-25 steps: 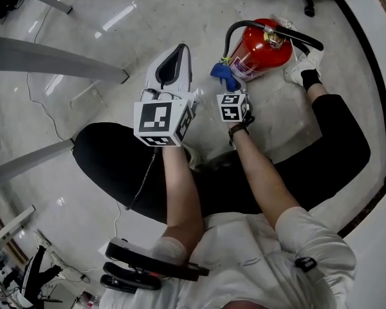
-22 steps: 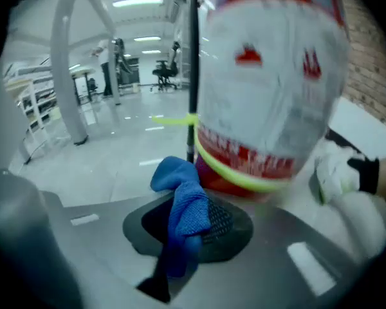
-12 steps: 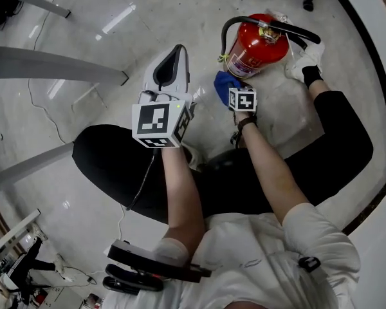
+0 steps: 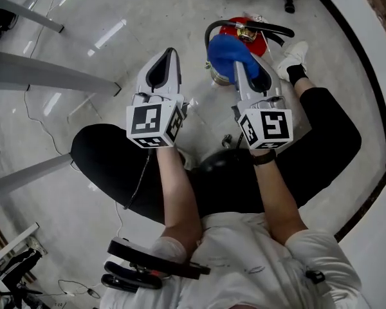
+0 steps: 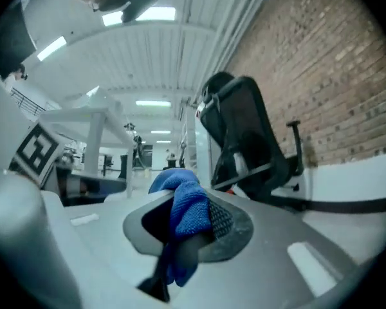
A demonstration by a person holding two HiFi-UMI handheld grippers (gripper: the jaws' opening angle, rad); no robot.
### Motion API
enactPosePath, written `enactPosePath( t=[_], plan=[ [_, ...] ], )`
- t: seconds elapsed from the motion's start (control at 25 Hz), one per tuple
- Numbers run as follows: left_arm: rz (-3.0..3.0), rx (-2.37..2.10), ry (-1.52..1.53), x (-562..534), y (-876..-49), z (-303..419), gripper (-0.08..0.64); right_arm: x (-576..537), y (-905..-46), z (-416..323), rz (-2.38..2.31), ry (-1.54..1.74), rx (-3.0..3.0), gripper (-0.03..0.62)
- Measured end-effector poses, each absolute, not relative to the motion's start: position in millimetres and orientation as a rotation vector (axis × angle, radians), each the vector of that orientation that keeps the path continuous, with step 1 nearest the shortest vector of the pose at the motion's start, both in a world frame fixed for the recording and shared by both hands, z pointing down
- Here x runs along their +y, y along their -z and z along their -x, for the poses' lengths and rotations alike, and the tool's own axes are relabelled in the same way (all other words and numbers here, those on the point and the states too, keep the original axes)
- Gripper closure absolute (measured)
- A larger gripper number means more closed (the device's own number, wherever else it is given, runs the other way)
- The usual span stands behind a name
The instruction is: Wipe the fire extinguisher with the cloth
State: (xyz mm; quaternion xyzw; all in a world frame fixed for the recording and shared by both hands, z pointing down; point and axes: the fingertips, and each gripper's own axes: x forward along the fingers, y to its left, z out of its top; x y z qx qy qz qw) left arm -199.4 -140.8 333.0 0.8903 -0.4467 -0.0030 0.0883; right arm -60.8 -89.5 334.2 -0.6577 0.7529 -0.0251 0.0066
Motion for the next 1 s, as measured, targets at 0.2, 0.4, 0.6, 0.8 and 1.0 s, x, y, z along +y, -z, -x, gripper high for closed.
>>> enactPosePath(
  t=[0.2,0.4,0.6,0.8,1.0],
  plan=[
    [-2.658,-1.328,0.029,-135,-324,199,0.56,-100,-291,34,2.192,-0.139,2.28,0.523],
    [-2.664,-1.31,0.039,-134,-328,194,0.56,-104,-377,48,2.195,-0.06,2.44,0.523],
    [-2.657,-1.31,0.058,-139,-332,193,0.56,-99,-448,78,2.176,-0.045,2.593,0.523],
    [-2.652,-1.307,0.034,-139,-340,190,0.56,-101,-579,81,2.322,0.227,2.766,0.526],
    [-2.636,-1.318,0.021,-145,-346,197,0.56,-100,-676,81,2.414,0.554,2.806,0.526]
  ],
)
